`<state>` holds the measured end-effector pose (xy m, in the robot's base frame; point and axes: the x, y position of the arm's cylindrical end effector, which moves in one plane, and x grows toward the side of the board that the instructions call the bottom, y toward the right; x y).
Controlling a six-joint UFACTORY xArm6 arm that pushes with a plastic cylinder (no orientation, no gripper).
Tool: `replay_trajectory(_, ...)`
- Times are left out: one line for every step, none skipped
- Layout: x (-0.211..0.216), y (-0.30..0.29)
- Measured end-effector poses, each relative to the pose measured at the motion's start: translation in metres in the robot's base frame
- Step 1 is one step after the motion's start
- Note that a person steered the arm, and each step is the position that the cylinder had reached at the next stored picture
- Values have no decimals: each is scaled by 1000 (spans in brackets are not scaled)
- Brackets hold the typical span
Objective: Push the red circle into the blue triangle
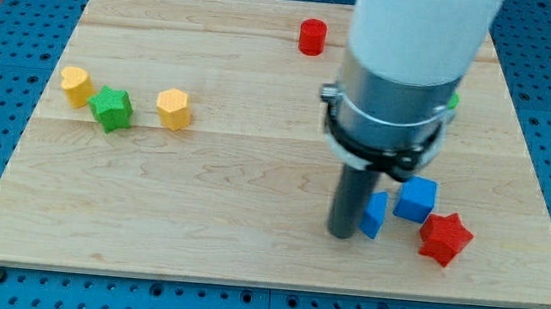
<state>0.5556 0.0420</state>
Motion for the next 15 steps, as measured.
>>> replay_trajectory(-57,-57)
replay_trajectory(-147,-22)
replay_trajectory(-216,-53)
replay_trajectory(-282,-56)
replay_trajectory(-298,-45)
replay_trajectory(-304,17)
replay_trajectory(-325,27)
replay_trajectory(-325,82)
replay_trajectory(-295,90)
replay_trajectory(-292,66)
replay_trajectory(-325,61)
replay_trajectory(-300,56)
replay_trajectory(-259,64)
replay_trajectory(-270,40)
replay_trajectory(-278,10)
